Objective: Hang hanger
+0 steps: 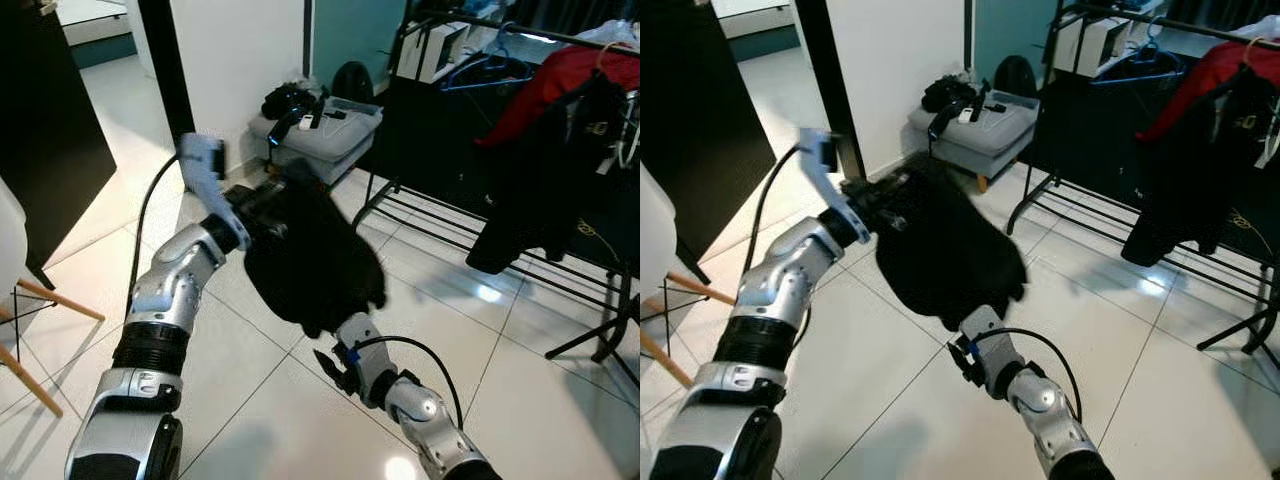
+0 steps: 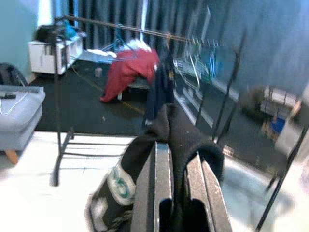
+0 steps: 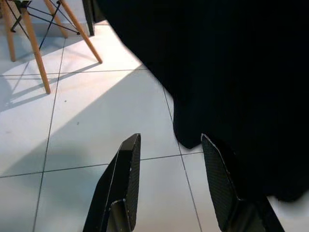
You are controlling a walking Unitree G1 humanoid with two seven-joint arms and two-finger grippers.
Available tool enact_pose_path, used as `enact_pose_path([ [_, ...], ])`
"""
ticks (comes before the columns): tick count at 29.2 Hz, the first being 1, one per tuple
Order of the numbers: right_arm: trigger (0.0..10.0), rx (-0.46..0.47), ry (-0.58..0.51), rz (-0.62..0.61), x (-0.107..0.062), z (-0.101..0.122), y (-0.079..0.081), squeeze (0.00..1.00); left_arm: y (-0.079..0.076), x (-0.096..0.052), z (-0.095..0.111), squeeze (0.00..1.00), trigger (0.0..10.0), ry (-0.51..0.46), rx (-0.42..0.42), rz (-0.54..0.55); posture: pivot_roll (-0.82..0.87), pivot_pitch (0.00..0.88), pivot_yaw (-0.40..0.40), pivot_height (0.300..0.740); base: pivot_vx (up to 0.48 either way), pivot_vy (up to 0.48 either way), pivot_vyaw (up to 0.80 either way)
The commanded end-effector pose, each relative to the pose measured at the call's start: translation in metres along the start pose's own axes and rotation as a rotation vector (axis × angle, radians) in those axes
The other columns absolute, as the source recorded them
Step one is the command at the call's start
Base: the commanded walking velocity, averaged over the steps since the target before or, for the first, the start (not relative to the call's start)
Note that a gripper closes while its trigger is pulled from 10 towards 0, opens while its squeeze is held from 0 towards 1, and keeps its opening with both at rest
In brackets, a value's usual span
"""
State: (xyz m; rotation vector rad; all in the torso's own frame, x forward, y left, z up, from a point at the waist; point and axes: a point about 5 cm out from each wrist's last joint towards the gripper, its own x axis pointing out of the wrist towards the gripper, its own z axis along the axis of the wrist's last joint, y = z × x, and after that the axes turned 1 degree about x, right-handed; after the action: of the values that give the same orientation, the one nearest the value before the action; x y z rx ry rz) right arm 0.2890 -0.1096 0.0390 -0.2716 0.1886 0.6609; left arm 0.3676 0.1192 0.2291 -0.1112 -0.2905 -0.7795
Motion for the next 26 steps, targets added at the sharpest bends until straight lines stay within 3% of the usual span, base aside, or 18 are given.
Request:
enact_pose_path([
  [1, 10.0, -0.014, -0.011, 0.022, -0.001, 0.000, 0.004, 0.00, 0.000, 0.000, -0.001, 0.00, 10.0, 0.026, 0.078, -0.035, -0.04, 0.065, 0.021, 0.740, 0.000, 0.000, 0.00],
  [2, 10.0, -0.016, -0.023, 0.025, -0.003, 0.001, 0.003, 0.00, -0.002, 0.002, 0.000, 0.00, 10.0, 0.045, 0.147, -0.060, -0.05, 0.074, 0.037, 0.740, 0.000, 0.000, 0.00],
  [4, 10.0, -0.016, -0.023, 0.025, -0.003, 0.001, 0.003, 0.00, -0.002, 0.002, 0.000, 0.00, 10.0, 0.045, 0.147, -0.060, -0.05, 0.074, 0.037, 0.740, 0.000, 0.000, 0.00],
  [6, 10.0, -0.020, -0.053, -0.006, -0.007, 0.004, 0.001, 0.00, -0.001, 0.004, 0.002, 0.00, 10.0, 0.074, 0.261, -0.082, -0.06, 0.085, 0.051, 0.740, 0.000, 0.000, 0.00],
  [8, 10.0, -0.027, -0.068, -0.028, -0.009, 0.005, -0.001, 0.00, -0.001, 0.006, 0.006, 0.00, 10.0, 0.064, 0.288, -0.081, -0.06, 0.092, 0.056, 0.740, 0.000, 0.000, 0.00],
  [13, 10.0, -0.044, -0.101, -0.060, -0.012, 0.009, -0.003, 0.00, 0.002, 0.008, 0.013, 0.00, 10.0, 0.035, 0.276, -0.080, -0.05, 0.097, 0.059, 0.740, 0.000, 0.000, 0.00],
  [17, 10.0, -0.120, -0.182, -0.245, -0.013, 0.024, -0.017, 0.00, 0.002, 0.009, 0.015, 0.00, 10.0, 0.020, 0.247, -0.107, -0.05, 0.110, 0.053, 0.740, 0.000, 0.000, 0.00],
  [24, 10.0, -0.136, -0.211, -0.302, -0.009, 0.032, -0.031, 0.00, 0.006, 0.010, 0.017, 0.00, 10.0, 0.003, 0.257, -0.098, -0.04, 0.115, 0.052, 0.740, 0.000, 0.000, 0.00],
  [25, 10.0, -0.131, -0.229, -0.313, -0.008, 0.035, -0.035, 0.14, 0.006, 0.010, 0.018, 0.00, 10.0, 0.000, 0.255, -0.094, -0.05, 0.113, 0.052, 0.740, 0.000, 0.000, 0.00],
  [26, 10.0, -0.127, -0.242, -0.320, -0.008, 0.037, -0.037, 0.14, 0.007, 0.011, 0.018, 0.00, 10.0, -0.003, 0.255, -0.092, -0.05, 0.113, 0.052, 0.740, 0.000, 0.000, 0.00],
])
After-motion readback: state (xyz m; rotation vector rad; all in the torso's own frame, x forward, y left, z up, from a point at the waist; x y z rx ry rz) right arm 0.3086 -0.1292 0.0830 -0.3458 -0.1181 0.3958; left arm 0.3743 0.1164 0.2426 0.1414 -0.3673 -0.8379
